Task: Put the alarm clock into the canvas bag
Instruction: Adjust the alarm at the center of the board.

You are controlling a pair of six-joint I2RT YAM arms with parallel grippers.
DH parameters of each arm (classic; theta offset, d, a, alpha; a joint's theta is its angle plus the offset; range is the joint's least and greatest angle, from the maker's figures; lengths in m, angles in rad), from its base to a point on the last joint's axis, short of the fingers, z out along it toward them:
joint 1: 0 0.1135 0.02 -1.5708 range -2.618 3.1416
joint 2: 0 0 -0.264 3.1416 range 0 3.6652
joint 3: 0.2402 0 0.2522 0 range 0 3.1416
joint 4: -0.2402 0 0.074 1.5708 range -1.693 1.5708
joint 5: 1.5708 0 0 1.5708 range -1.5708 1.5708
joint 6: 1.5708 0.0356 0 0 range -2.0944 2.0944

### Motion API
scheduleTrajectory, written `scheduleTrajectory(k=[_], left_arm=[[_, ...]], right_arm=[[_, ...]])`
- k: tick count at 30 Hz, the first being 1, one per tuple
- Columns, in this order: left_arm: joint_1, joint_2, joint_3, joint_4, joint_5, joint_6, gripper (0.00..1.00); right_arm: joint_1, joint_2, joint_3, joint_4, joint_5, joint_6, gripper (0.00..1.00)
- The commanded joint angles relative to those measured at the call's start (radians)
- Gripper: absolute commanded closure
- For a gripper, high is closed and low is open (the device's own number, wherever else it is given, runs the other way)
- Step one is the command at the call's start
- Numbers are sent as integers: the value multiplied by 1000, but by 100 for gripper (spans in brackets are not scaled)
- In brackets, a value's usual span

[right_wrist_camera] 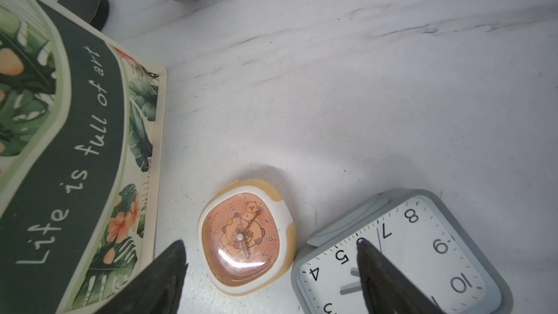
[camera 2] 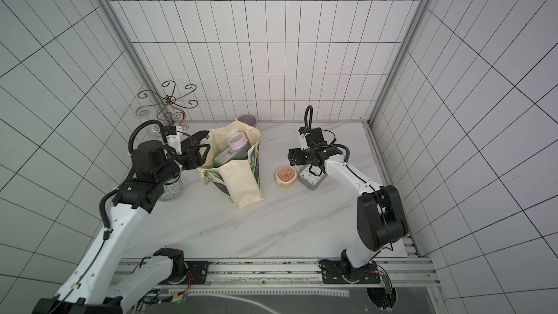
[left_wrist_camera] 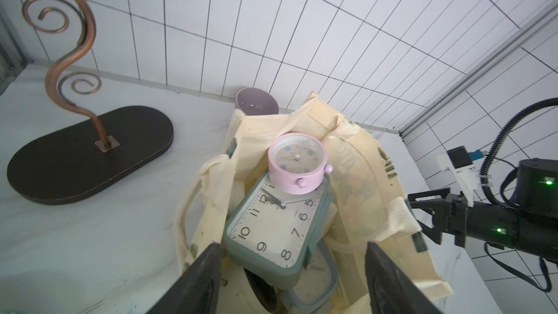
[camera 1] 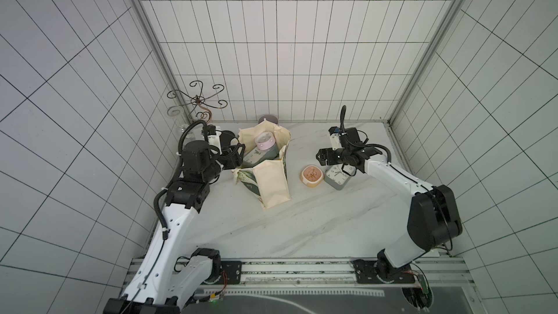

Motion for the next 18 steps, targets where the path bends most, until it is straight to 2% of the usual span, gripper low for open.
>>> scheduleTrajectory(k=[1, 6, 11, 18], left_arm=[[-80, 4, 69, -6, -127, 21, 27], [-301, 64, 128, 19, -244, 33, 26], [-519, 194, 174, 107, -286, 39, 26], [-691, 442, 291, 186, -277, 34, 26]], right_arm=[[-60, -77, -99, 10, 31, 60, 11], [-218, -178, -237, 74, -22, 106, 7], [-350, -200, -355, 154, -157, 129, 0], [-391, -119, -417, 316, -269, 214, 0]])
